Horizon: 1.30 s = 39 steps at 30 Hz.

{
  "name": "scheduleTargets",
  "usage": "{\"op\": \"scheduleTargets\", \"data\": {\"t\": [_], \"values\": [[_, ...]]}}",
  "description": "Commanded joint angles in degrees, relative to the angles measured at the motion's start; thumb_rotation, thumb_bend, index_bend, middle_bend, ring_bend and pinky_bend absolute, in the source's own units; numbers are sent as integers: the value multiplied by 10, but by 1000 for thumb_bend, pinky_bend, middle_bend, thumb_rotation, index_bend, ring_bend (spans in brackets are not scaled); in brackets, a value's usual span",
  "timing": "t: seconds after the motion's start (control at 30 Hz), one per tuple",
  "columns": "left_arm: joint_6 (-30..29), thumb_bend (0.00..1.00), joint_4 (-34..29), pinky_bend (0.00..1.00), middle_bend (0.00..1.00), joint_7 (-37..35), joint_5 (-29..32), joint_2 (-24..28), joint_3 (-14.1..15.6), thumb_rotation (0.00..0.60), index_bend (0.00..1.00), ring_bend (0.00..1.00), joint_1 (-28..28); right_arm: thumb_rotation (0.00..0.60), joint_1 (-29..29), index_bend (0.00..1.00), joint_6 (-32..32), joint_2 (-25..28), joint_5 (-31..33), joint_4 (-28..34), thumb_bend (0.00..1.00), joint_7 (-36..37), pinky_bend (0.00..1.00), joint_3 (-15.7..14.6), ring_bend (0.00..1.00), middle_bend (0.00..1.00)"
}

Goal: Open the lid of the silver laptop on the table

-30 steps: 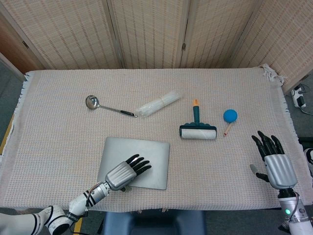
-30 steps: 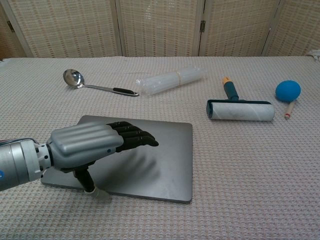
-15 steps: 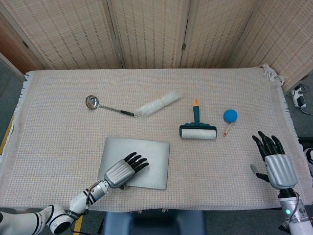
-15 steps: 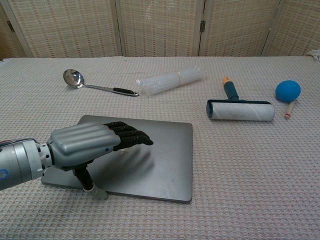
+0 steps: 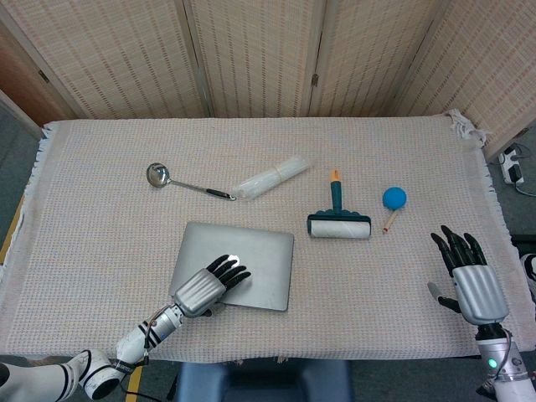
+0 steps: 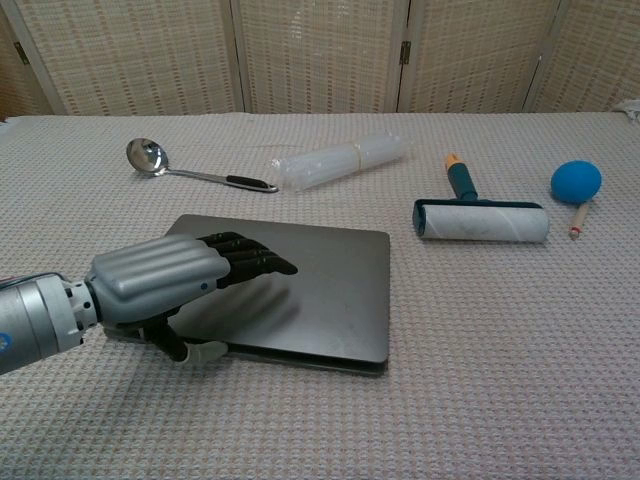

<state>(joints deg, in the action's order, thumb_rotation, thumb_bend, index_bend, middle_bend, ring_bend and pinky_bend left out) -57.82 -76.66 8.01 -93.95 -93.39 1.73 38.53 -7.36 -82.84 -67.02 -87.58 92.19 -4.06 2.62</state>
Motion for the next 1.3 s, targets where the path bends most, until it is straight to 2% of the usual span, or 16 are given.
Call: {"op": "scheduleTargets", "data": {"t": [0.03, 0.2, 0.4, 0.5, 0.57, 0.67, 1.0, 1.13, 1.3], "values": [[-30, 459, 29, 0, 165, -24, -17, -16, 3, 600, 134, 83, -6, 600, 1, 0, -2, -1, -5, -1, 322, 3, 0, -2, 90, 13], [-83, 537, 93, 0, 187, -59, -38, -52, -2, 600, 147, 99, -12, 600, 1, 0, -6, 2, -25, 2, 322, 26, 0, -11, 90, 14], [-129, 635, 150, 0, 187, -87, -45, -89, -26, 600, 121, 90, -6, 600, -9, 0, 13, 21, -61, 15, 334, 65, 13, -33, 108, 26], [-134, 662, 159, 0, 187, -91, -40, -97, -43, 600, 114, 85, 6, 600, -18, 0, 27, 29, -84, 21, 480, 81, 47, -45, 130, 46], [-135, 664, 160, 0, 187, -89, -38, -99, -52, 600, 110, 84, 13, 600, -24, 0, 34, 33, -96, 23, 584, 89, 65, -51, 146, 64], [-126, 666, 157, 0, 187, -81, -29, -97, -66, 600, 97, 77, 26, 600, -35, 0, 46, 35, -115, 26, 643, 105, 85, -60, 168, 79], [-90, 663, 113, 0, 147, -32, 7, -73, -98, 600, 43, 39, 54, 600, -108, 0, 146, 34, -170, 42, 704, 131, 101, -86, 192, 116], [-82, 637, 97, 0, 131, -12, 19, -67, -105, 600, 25, 24, 60, 600, -149, 0, 206, 20, -168, 50, 706, 118, 85, -80, 159, 106], [-73, 603, 83, 0, 124, 6, 31, -60, -110, 600, 18, 14, 66, 600, -205, 0, 292, -14, -138, 59, 712, 86, 6, -55, 96, 49]]}}
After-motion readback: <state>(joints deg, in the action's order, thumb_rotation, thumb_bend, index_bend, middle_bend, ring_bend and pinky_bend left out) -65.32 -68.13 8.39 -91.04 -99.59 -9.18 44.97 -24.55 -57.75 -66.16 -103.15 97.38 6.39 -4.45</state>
